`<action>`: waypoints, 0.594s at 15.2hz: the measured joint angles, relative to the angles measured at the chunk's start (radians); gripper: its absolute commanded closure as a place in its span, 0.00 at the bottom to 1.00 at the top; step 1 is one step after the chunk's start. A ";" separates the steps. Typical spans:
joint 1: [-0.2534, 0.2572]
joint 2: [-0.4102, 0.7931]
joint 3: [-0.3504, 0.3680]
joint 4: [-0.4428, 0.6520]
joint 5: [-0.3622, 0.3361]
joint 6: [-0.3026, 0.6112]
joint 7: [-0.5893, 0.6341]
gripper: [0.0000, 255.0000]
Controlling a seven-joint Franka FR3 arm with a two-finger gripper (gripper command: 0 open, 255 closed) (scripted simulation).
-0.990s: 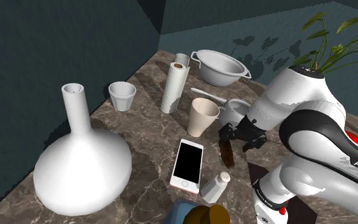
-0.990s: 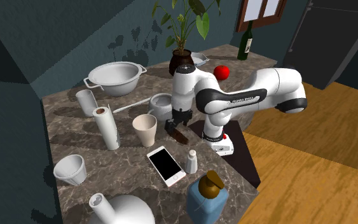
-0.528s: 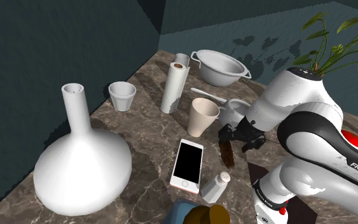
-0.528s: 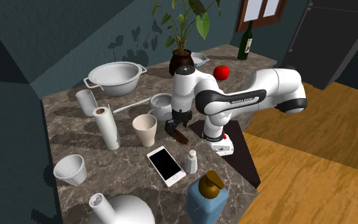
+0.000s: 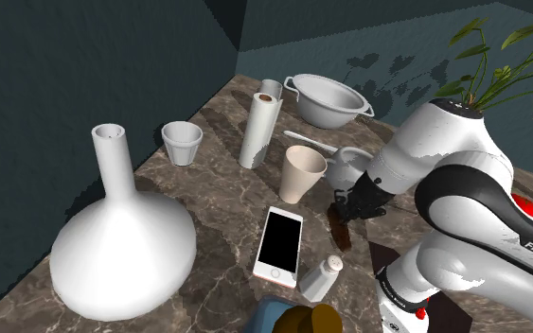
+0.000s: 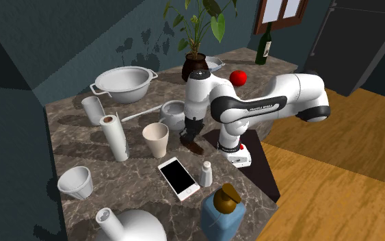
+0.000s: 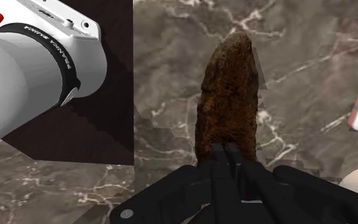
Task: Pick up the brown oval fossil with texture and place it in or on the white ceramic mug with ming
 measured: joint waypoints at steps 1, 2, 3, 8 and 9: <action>0.000 -0.001 0.000 0.001 -0.001 -0.002 0.001 1.00; 0.000 0.000 -0.001 0.001 -0.001 -0.003 0.001 1.00; -0.001 0.002 0.000 0.002 -0.002 -0.003 0.001 1.00; -0.001 0.072 -0.021 0.066 0.024 -0.079 0.018 0.00; 0.000 0.102 -0.029 0.096 0.038 -0.117 0.029 0.00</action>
